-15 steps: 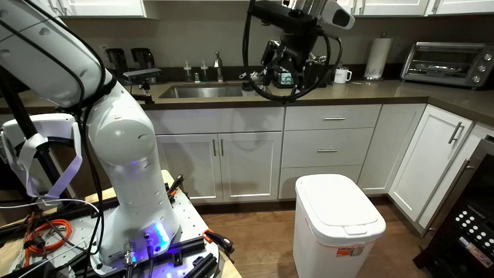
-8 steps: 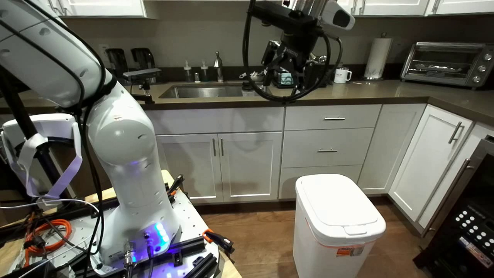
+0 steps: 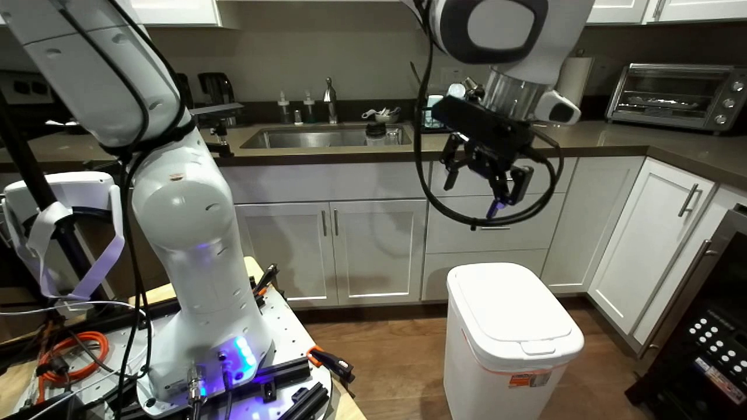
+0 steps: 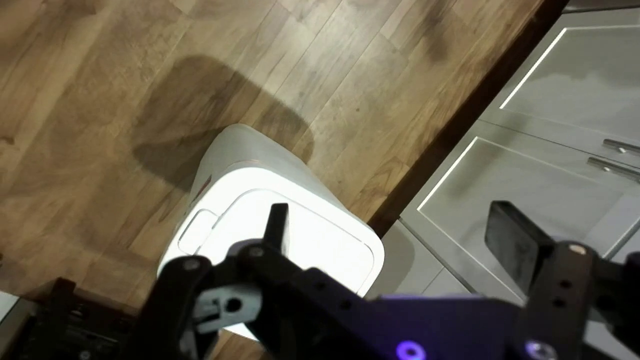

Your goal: Open the bin

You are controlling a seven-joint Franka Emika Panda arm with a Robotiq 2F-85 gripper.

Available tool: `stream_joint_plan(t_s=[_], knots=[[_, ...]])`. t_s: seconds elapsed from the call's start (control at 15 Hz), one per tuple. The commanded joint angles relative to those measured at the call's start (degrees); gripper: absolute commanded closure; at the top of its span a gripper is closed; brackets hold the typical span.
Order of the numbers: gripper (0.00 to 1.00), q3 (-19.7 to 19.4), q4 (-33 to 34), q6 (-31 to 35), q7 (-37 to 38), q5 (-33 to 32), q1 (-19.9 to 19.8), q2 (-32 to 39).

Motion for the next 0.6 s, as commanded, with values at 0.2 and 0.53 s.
stream_joint_plan(t_s=[0.2, 0.53], knots=[[0.00, 4.2, 3.4, 16.2, -13.8, 15.1, -5.9, 20.8], [0.00, 12.4, 9.1, 23.2, -13.1, 22.5, -13.3, 33.9]])
